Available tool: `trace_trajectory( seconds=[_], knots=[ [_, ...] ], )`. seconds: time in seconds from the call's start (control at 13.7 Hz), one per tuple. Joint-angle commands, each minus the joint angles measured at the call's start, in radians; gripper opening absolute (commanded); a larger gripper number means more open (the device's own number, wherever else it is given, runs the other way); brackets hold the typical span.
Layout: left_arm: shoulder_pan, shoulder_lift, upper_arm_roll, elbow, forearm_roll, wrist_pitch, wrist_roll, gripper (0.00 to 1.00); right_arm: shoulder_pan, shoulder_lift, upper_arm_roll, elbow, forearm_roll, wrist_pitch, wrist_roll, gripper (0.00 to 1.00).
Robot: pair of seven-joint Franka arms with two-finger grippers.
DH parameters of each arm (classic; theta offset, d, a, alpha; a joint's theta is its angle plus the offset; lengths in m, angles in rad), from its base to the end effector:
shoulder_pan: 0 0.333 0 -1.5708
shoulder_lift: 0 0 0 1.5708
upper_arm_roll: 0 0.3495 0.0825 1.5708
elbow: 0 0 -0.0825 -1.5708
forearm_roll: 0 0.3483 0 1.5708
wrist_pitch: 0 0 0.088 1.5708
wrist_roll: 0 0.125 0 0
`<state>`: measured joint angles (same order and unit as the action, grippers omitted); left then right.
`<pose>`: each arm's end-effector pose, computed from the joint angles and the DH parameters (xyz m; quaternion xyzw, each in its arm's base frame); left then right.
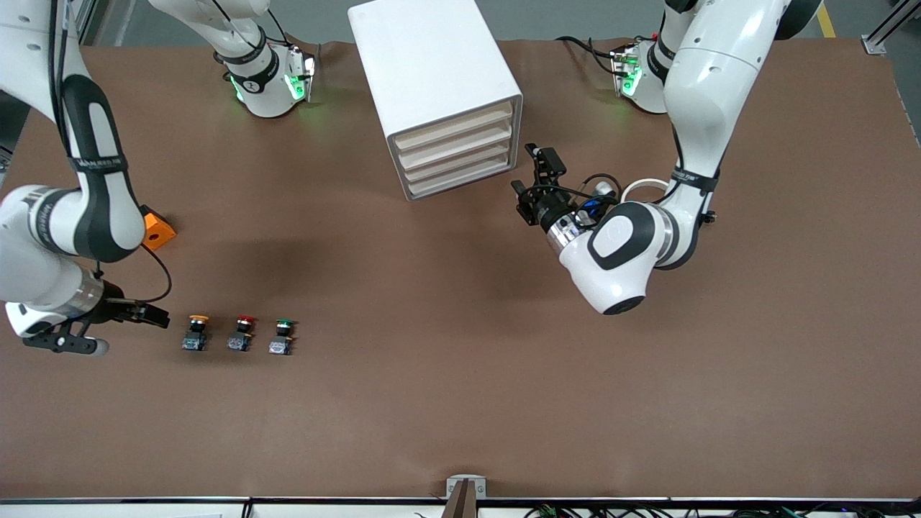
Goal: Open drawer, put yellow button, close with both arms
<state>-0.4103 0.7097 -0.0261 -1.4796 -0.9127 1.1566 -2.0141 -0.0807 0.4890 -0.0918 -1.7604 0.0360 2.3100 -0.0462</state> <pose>0.4899 -0.3554 0.3195 -0.5165 -0.5819 0.5697 0.2648 0.6470 -0.1045 0.3301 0.9971 -0.0687 0.0304 0.0111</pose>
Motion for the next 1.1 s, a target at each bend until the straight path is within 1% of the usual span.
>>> trace_trajectory(
  seconds=[0.0,0.07,0.22,0.29,0.37,0.44,0.51,0.59,0.73,1.02],
  knots=[
    [-0.013,0.059,-0.009,-0.005,-0.055,-0.021,-0.121,1.0,-0.002,0.071,0.003,0.009,0.018,0.078,-0.056,1.0],
    [-0.021,0.072,-0.009,-0.005,-0.066,-0.021,-0.141,0.93,-0.002,0.097,0.003,0.013,0.019,0.098,-0.069,1.0],
    [-0.047,0.088,-0.009,-0.007,-0.084,-0.021,-0.147,0.71,-0.001,0.146,0.004,0.015,0.019,0.164,-0.073,1.0],
    [-0.06,0.086,-0.009,-0.019,-0.087,-0.023,-0.147,0.63,-0.004,0.166,0.021,0.018,0.019,0.199,-0.072,1.0],
    [-0.068,0.085,-0.014,-0.03,-0.087,-0.025,-0.147,0.58,-0.013,0.184,0.041,0.019,0.021,0.222,-0.072,1.0],
    [-0.076,0.082,-0.026,-0.042,-0.087,-0.031,-0.147,0.54,-0.013,0.194,0.044,0.025,0.021,0.224,-0.069,1.0],
    [-0.079,0.08,-0.04,-0.056,-0.087,-0.031,-0.147,0.49,-0.011,0.198,0.046,0.028,0.022,0.224,-0.067,1.0],
    [-0.079,0.077,-0.054,-0.067,-0.086,-0.031,-0.152,0.46,-0.008,0.198,0.046,0.028,0.021,0.223,-0.067,1.0],
    [-0.084,0.077,-0.07,-0.077,-0.086,-0.031,-0.152,0.46,-0.007,0.206,0.046,0.028,0.021,0.223,-0.069,1.0],
    [-0.128,0.068,-0.077,-0.099,-0.084,-0.043,-0.152,0.46,-0.01,0.227,0.046,0.038,0.021,0.223,-0.067,1.0]
  ],
)
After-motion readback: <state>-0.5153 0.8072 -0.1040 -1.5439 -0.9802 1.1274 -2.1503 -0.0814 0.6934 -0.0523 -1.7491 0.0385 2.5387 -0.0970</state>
